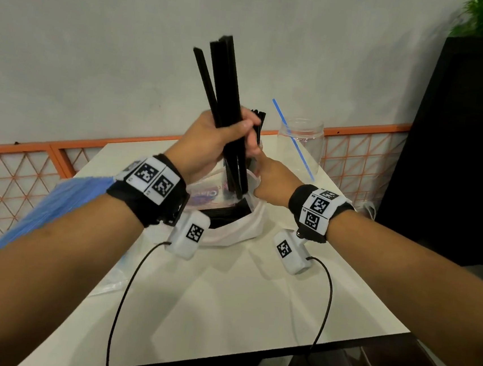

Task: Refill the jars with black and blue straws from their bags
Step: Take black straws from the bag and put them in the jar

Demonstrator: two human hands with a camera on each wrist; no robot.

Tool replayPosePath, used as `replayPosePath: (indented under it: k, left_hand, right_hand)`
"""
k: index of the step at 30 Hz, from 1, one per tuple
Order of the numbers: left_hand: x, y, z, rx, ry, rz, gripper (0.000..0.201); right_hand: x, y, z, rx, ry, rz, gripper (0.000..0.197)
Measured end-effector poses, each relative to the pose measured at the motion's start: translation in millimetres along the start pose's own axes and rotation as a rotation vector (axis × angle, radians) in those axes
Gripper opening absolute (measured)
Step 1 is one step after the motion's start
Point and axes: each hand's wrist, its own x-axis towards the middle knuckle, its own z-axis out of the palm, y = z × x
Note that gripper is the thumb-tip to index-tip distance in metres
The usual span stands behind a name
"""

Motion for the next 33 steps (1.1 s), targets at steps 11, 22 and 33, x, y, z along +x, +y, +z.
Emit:
replayPosePath:
  k: [11, 22, 33]
  left_hand:
    - [67, 8, -13, 0.089, 0.13, 0.118, 0.01]
    - [108, -35, -26, 0.271, 0.24, 0.12, 0.011]
    - [107, -56, -26, 0.793, 0.457, 0.139, 0.019]
  right_hand:
    - [13, 0, 4, -0.054, 0.044, 0.029, 0.079]
    - [14, 4, 7, -0.082, 0.047, 0.019, 0.086]
    - [15, 8, 10, -0.09, 0.045, -0.001, 0.088]
